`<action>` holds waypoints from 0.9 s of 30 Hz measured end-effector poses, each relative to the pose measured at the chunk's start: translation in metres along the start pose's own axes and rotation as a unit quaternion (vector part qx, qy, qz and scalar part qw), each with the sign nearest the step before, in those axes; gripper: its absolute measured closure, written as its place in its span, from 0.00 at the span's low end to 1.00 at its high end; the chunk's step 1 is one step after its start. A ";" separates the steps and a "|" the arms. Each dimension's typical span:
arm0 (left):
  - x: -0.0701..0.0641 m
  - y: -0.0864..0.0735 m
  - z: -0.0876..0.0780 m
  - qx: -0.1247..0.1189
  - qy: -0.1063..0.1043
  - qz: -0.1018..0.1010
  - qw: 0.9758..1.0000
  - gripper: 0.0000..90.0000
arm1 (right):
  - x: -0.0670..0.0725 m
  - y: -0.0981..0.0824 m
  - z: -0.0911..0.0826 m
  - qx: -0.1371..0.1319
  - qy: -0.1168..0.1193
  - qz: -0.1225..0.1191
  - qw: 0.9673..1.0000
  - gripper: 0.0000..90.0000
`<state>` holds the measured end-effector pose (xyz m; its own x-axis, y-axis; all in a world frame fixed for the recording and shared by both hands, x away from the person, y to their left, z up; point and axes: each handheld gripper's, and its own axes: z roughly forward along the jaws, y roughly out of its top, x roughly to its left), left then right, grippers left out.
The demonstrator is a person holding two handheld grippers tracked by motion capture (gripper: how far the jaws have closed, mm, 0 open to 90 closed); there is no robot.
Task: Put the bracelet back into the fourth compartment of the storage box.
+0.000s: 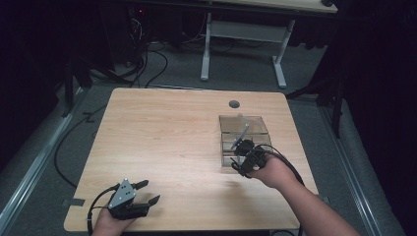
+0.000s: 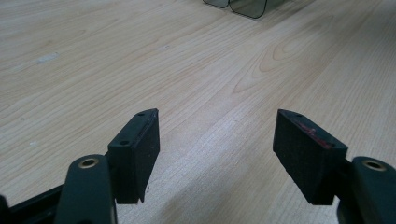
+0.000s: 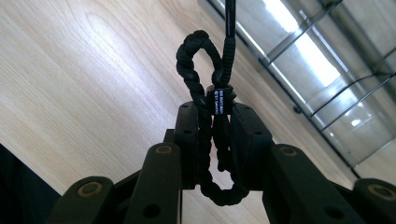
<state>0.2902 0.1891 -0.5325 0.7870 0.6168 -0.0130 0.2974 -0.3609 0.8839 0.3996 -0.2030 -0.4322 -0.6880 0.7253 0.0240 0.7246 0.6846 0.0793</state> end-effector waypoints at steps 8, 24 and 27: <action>0.000 0.000 0.000 -0.002 -0.001 -0.002 1.000 0.36 | -0.006 0.012 -0.005 -0.003 -0.002 0.011 1.000 0.82; 0.001 0.000 0.000 -0.002 -0.004 -0.002 1.000 0.36 | -0.027 0.043 0.006 -0.009 -0.006 0.021 1.000 0.82; 0.001 0.000 0.000 -0.003 -0.005 -0.003 1.000 0.36 | -0.032 0.047 0.009 -0.011 -0.003 0.027 1.000 0.82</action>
<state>0.2904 0.1898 -0.5326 0.7905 0.6120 -0.0225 0.2989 -0.3535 0.8864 0.4559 -0.1939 -0.4384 -0.6476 0.7617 0.0222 0.7595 0.6429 0.0990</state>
